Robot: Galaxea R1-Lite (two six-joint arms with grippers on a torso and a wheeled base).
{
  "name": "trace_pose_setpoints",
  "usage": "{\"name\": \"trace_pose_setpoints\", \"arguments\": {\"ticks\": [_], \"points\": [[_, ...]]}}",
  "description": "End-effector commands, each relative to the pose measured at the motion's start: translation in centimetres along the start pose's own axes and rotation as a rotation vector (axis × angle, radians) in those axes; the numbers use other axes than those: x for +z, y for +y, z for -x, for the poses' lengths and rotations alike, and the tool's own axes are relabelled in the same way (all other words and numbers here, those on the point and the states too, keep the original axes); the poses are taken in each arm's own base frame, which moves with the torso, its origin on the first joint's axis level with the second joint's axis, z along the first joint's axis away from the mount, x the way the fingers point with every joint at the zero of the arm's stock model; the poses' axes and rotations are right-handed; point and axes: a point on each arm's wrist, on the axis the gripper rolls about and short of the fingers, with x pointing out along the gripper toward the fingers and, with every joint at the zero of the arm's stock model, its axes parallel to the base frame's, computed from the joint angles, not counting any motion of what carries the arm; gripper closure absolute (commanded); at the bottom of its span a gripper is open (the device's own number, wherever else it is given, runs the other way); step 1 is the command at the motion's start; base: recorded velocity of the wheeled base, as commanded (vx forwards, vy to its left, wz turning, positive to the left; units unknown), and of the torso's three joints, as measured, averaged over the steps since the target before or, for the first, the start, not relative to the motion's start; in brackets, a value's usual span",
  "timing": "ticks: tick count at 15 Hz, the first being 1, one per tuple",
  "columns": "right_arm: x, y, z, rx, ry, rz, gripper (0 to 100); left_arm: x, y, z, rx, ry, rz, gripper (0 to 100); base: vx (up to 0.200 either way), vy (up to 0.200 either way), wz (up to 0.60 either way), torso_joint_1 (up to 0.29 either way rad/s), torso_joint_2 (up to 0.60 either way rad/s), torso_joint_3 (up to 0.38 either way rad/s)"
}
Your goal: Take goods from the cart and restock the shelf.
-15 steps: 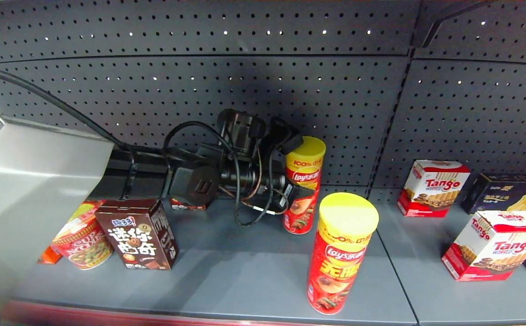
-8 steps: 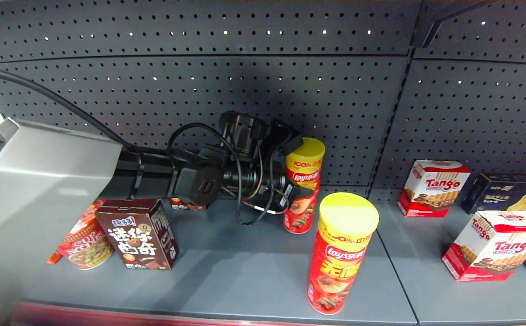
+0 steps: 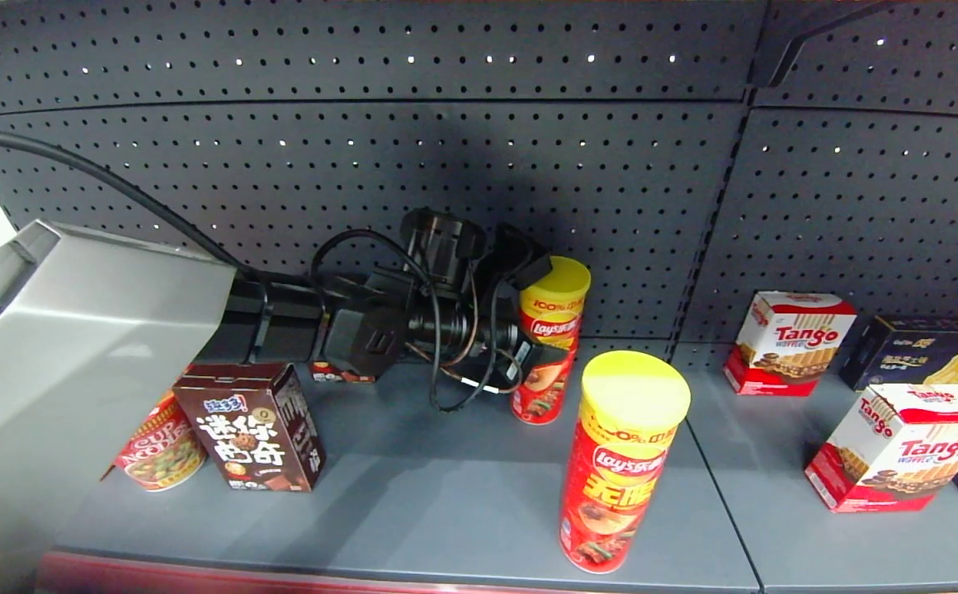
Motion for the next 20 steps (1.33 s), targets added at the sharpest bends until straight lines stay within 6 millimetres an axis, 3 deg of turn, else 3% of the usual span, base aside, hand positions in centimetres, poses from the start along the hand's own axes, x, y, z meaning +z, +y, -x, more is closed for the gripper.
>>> {"name": "trace_pose_setpoints", "arguments": {"ticks": [1,10,11,17,20], "points": [[0.0,0.0,0.0,0.001,0.001,0.001,0,-0.2,0.1,-0.4,0.0,0.004,0.002,100,0.0,0.0,0.0,0.0,0.0,0.0],[0.0,0.0,0.0,0.0,0.001,0.001,0,-0.3,0.2,-1.7,-0.001,-0.003,0.016,100,0.0,0.0,0.0,0.0,0.0,0.0],[0.0,0.0,0.0,0.001,0.0,0.0,0,-0.3,0.2,-1.7,0.0,-0.006,0.015,0,0.0,0.0,0.0,0.0,0.0,0.0],[0.0,0.0,0.0,0.001,0.0,0.0,0,-0.1,0.4,-1.3,0.006,-0.009,0.019,0,0.0,0.0,0.0,0.0,0.0,0.0],[0.0,0.0,0.0,0.003,-0.001,0.0,0,0.9,0.3,-0.2,0.015,-0.031,0.01,0,0.0,0.0,0.0,0.0,0.0,0.0]]}}
